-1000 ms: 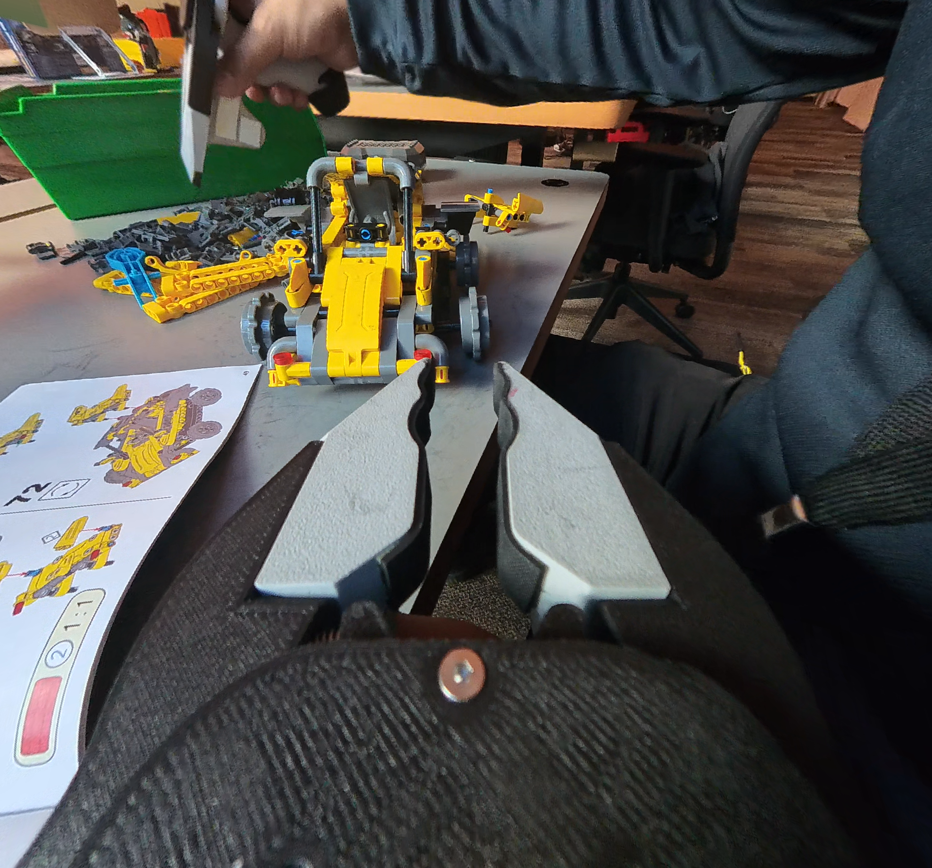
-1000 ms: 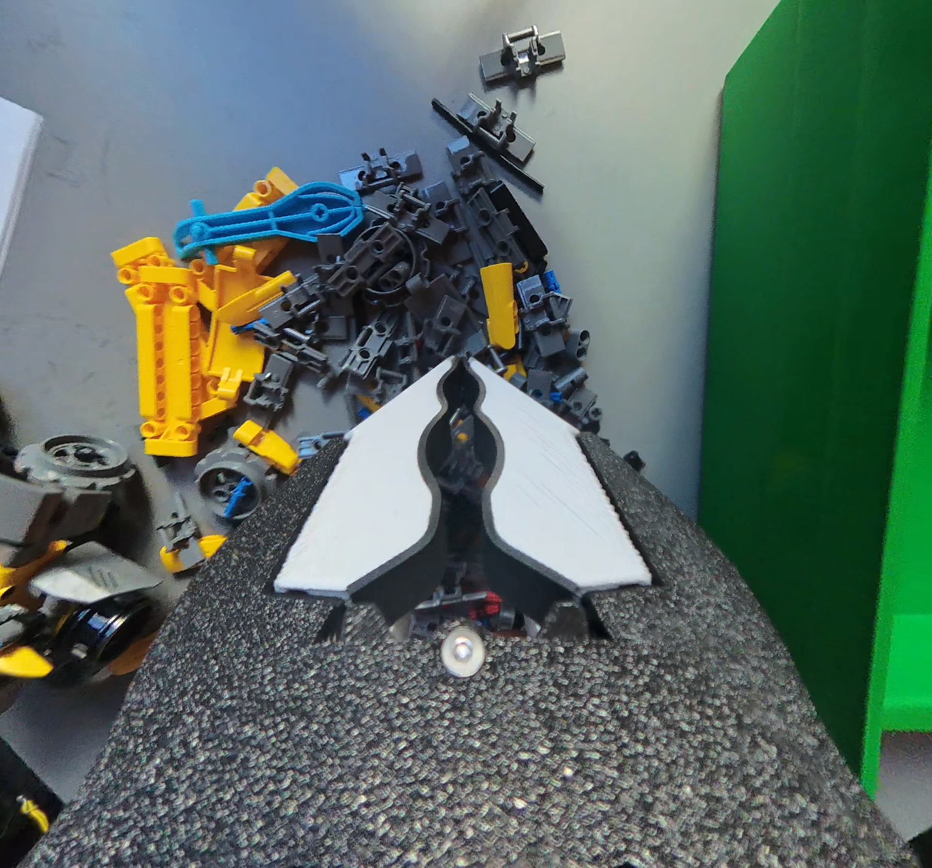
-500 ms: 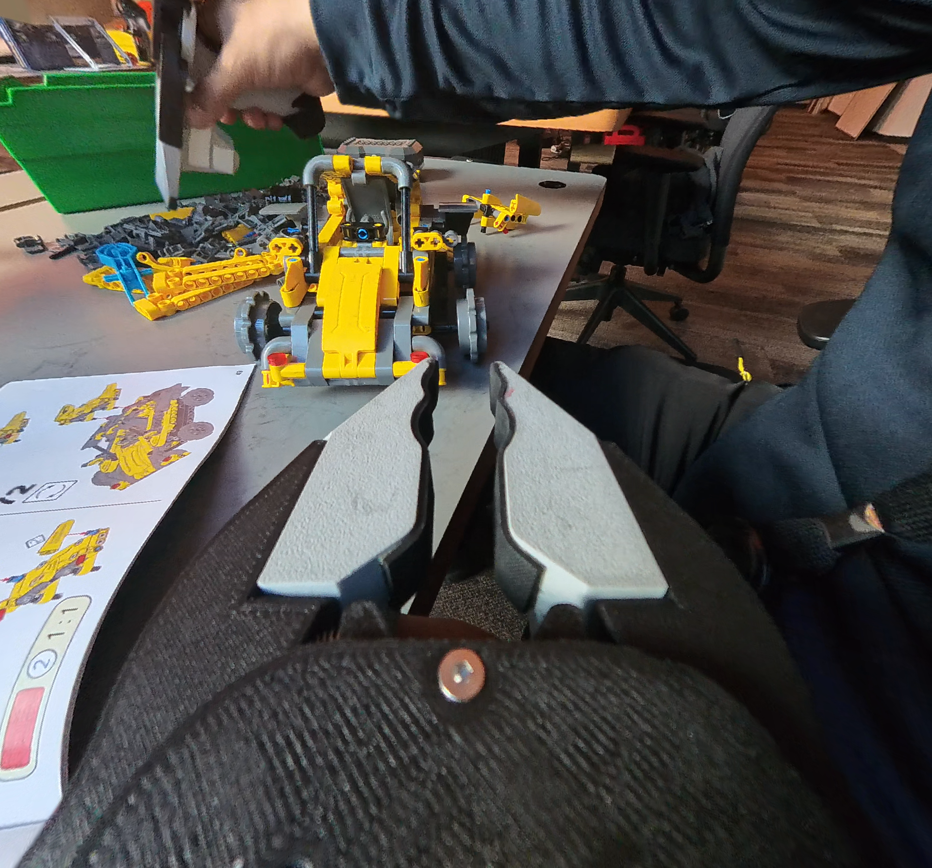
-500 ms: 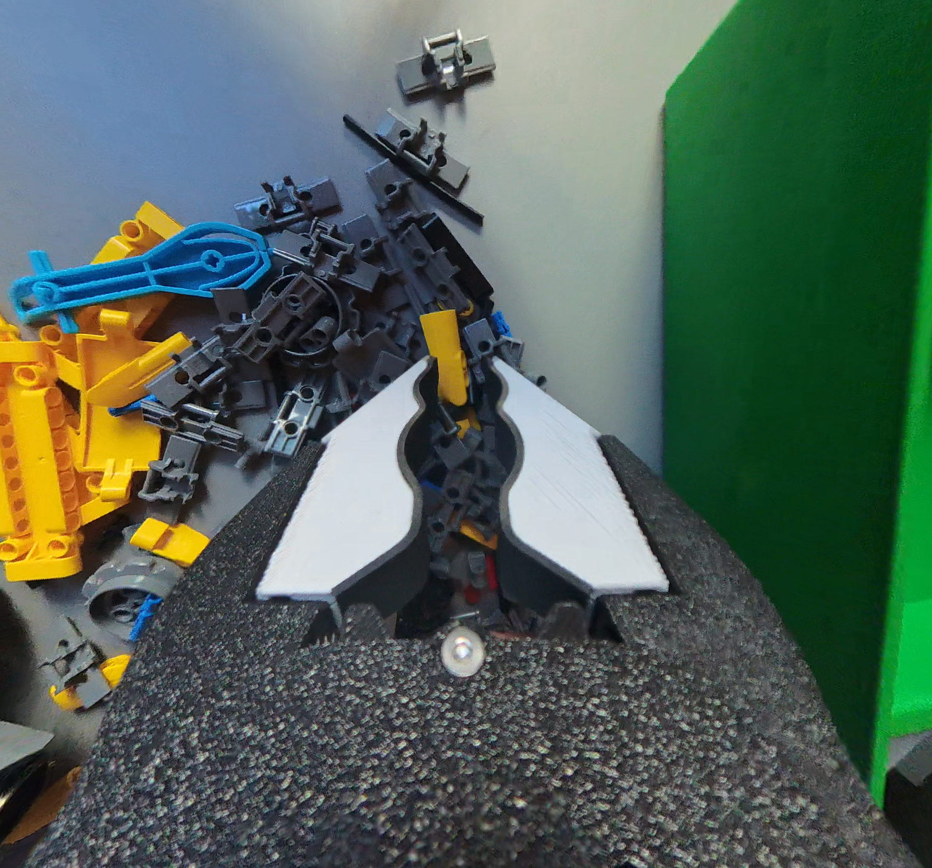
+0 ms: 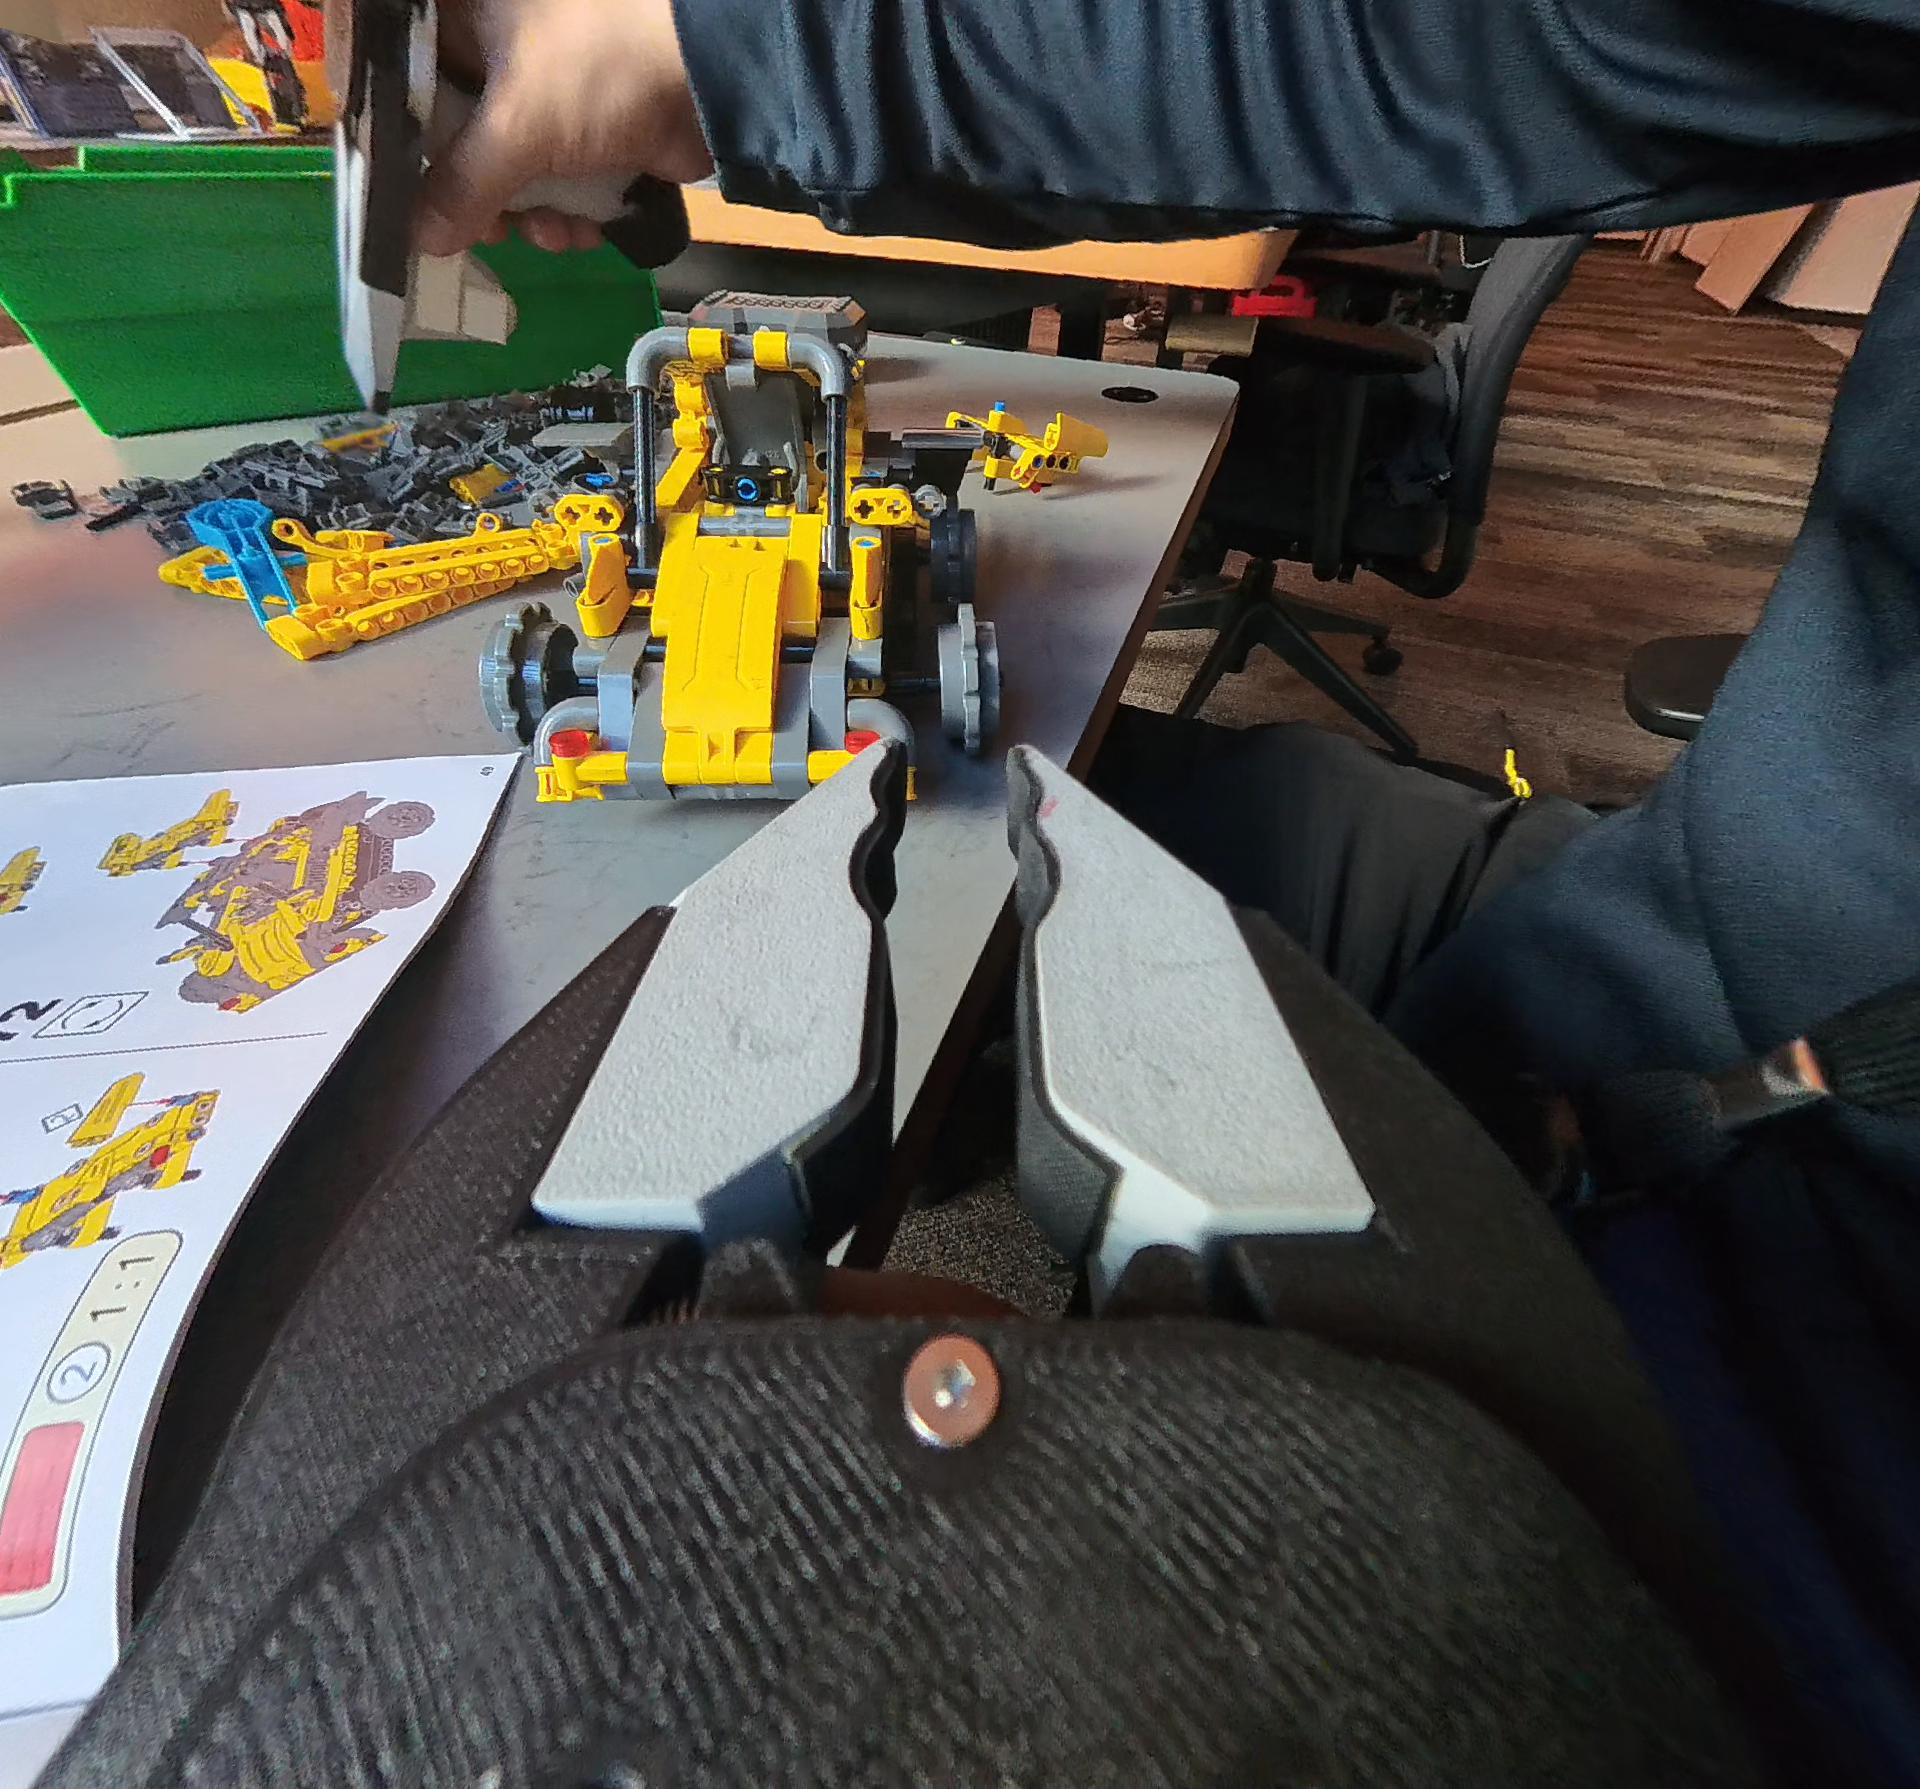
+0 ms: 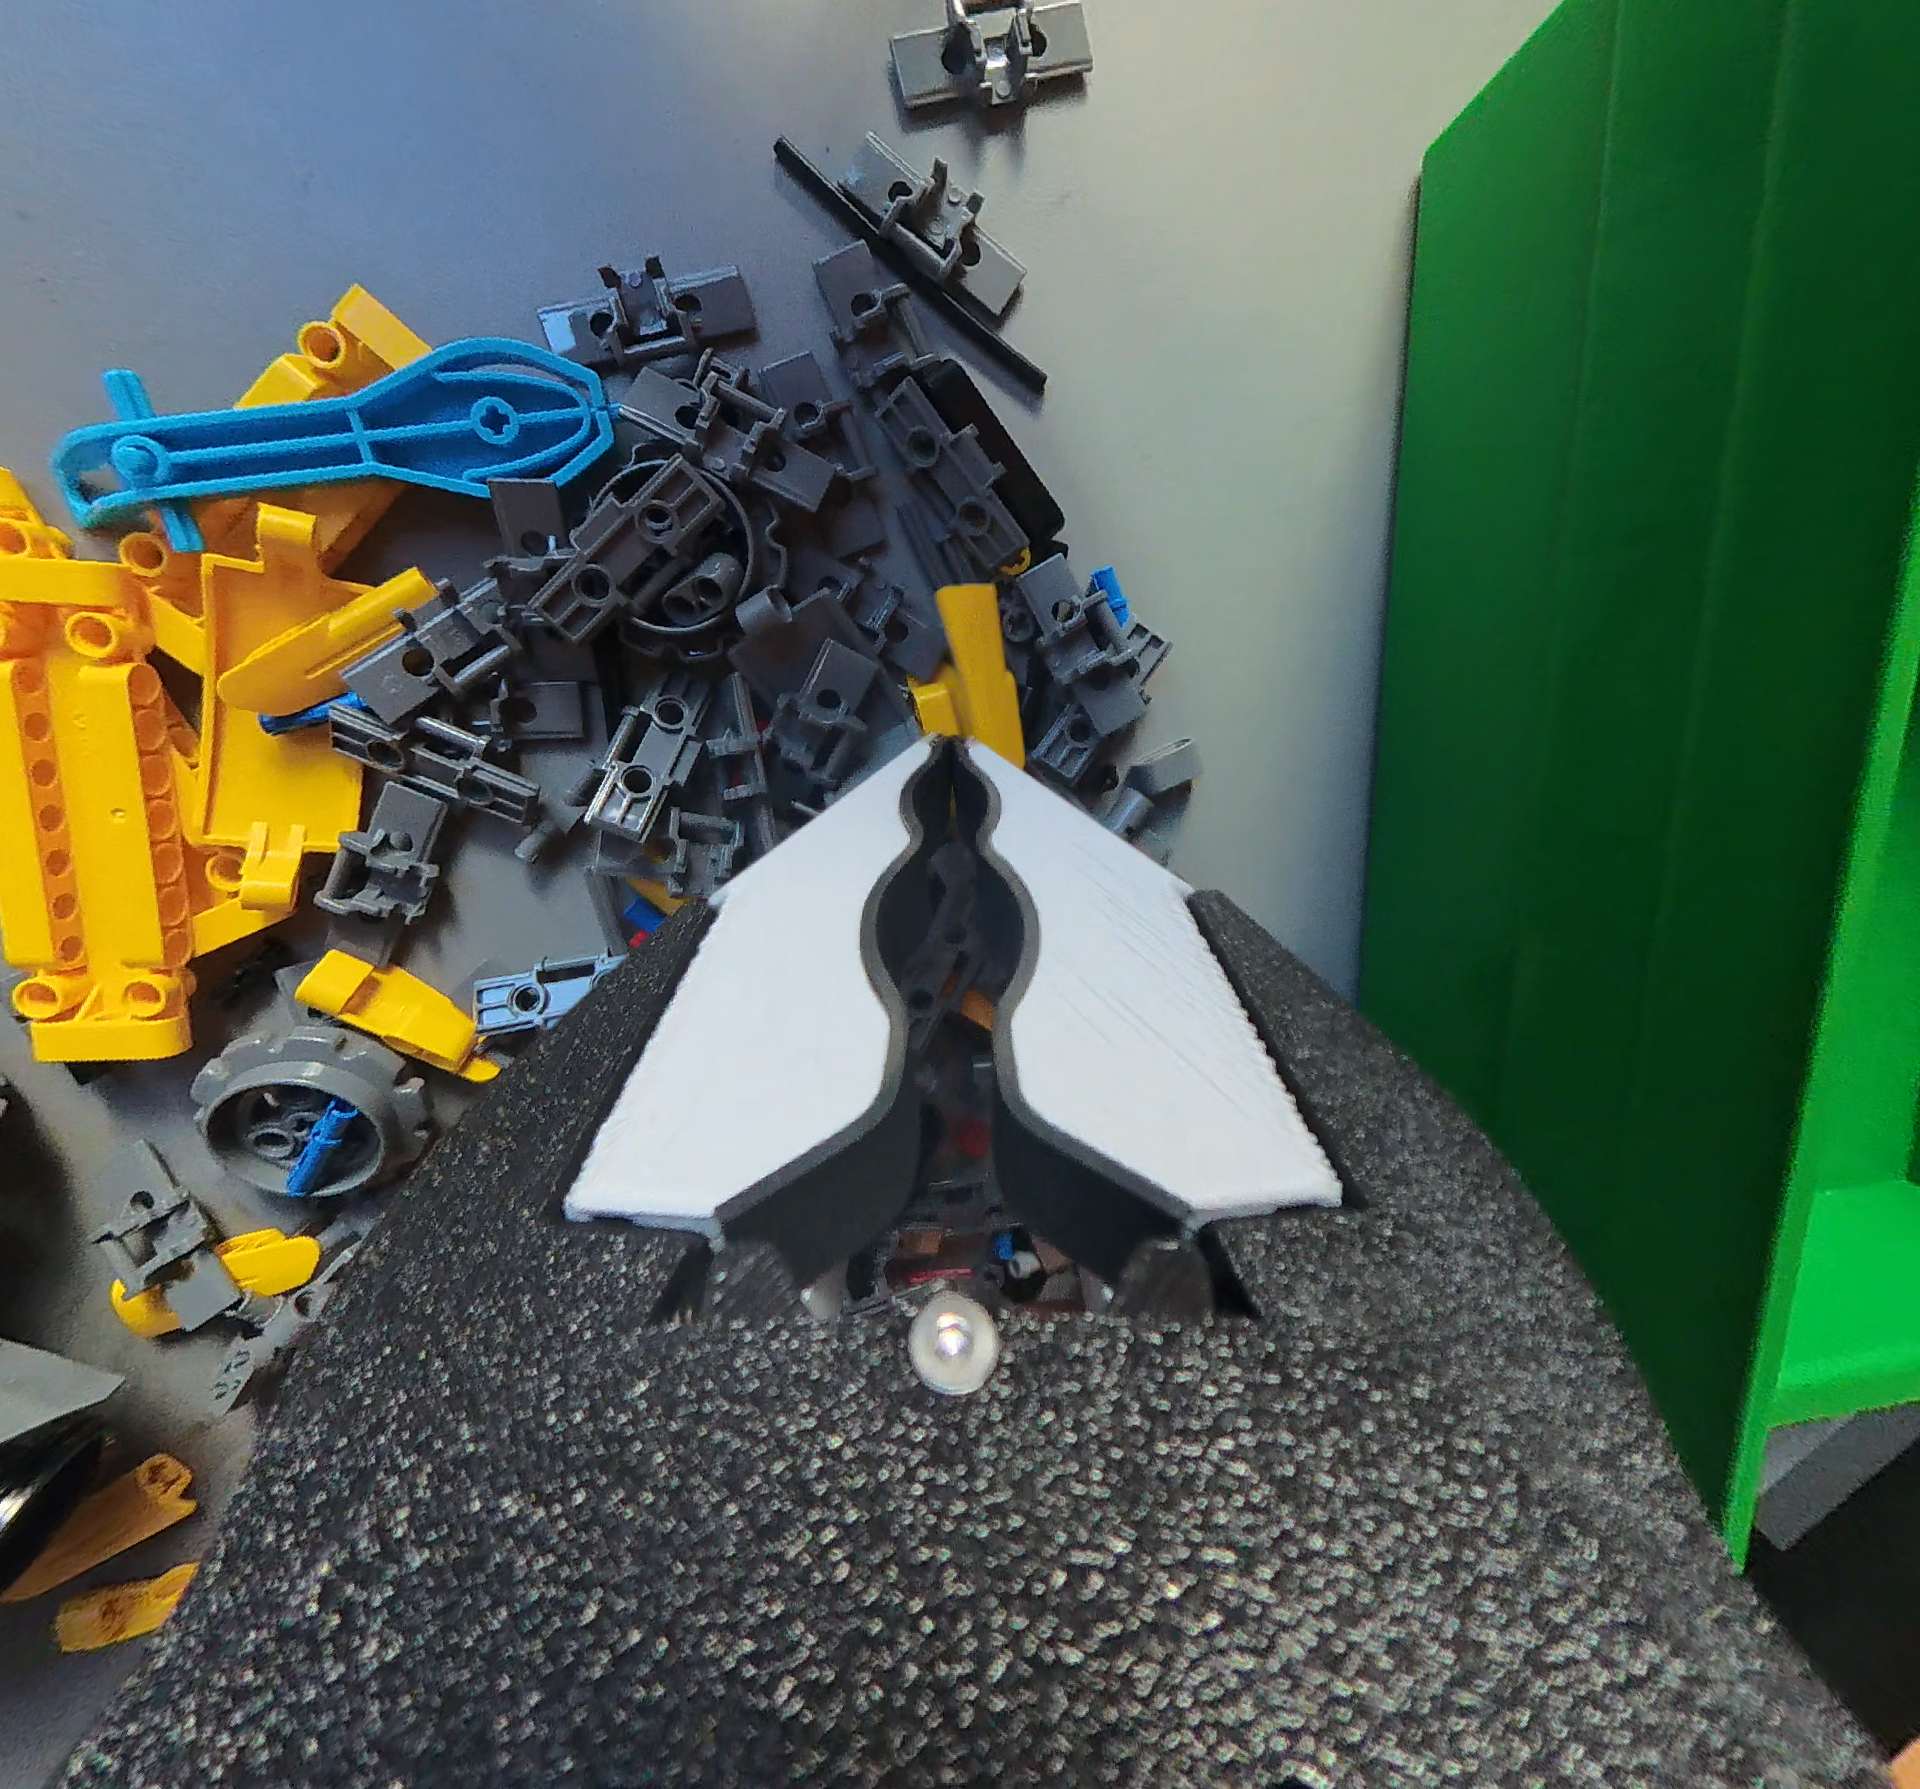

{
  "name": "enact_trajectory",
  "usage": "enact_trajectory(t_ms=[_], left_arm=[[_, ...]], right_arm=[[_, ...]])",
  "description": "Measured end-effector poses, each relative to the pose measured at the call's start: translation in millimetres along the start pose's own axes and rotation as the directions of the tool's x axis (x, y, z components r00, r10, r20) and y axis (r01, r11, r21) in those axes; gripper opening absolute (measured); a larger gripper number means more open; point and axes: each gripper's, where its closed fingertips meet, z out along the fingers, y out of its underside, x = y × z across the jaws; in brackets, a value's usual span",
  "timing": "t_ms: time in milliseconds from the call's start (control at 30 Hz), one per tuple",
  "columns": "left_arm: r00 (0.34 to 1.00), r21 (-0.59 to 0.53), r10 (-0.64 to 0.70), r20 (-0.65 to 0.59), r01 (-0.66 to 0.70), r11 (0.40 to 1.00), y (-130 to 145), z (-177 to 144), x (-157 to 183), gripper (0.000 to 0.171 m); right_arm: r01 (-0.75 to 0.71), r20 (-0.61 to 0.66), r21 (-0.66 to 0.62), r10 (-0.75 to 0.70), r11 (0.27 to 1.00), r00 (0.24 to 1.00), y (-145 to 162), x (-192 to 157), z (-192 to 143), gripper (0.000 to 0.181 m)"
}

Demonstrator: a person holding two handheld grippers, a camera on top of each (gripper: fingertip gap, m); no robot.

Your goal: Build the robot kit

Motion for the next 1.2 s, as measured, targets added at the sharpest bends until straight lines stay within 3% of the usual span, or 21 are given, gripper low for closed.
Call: enact_trajectory(t_ms=[33, 267, 400, 667, 733, 800, 1067, 1200], left_arm=[[1.0, -0.004, 0.004, 0.002, -0.004, 1.0, 1, 0, 0, 0.016], [1.0, -0.016, 0.026, 0.016, -0.025, 1.0, 3, 2, 0, 0.015], [0.999, -0.019, 0.033, 0.017, -0.033, 0.999, 4, 2, 0, 0.014], [1.0, -0.009, 0.023, 0.003, -0.023, 1.0, 2, 1, 1, 0.014], [1.0, -0.005, 0.02, -0.002, -0.02, 1.0, 2, 0, 1, 0.014], [1.0, -0.001, 0.016, -0.006, -0.016, 1.0, 1, 0, 2, 0.014], [1.0, -0.006, 0.02, 0.001, -0.02, 1.0, 2, 1, 1, 0.014], [0.999, -0.019, 0.035, 0.008, -0.034, 0.999, 4, 4, 2, 0.013]], right_arm=[[-0.006, -0.001, 0.007, 0.006, 1.0, 1.0, 1, 0, -2, 0.0], [-0.021, -0.021, 0.029, 0.022, 0.999, 1.0, 7, 3, -9, 0.0], [-0.053, -0.021, 0.035, 0.054, 0.998, 0.998, 0, 4, -3, 0.02], [0.006, -0.051, -0.044, -0.008, 0.999, 0.999, -14, 10, 20, 0.017], [0.009, -0.025, -0.062, -0.01, 0.998, 1.0, -13, 9, 22, 0.0], [0.005, -0.002, -0.063, -0.005, 0.998, 1.0, -13, 7, 22, 0.0], [-0.021, -0.021, 0.069, 0.023, 0.997, 1.0, -16, 9, -11, 0.0], [-0.053, -0.053, 0.051, 0.056, 0.997, 0.997, -5, 15, -18, 0.008]])
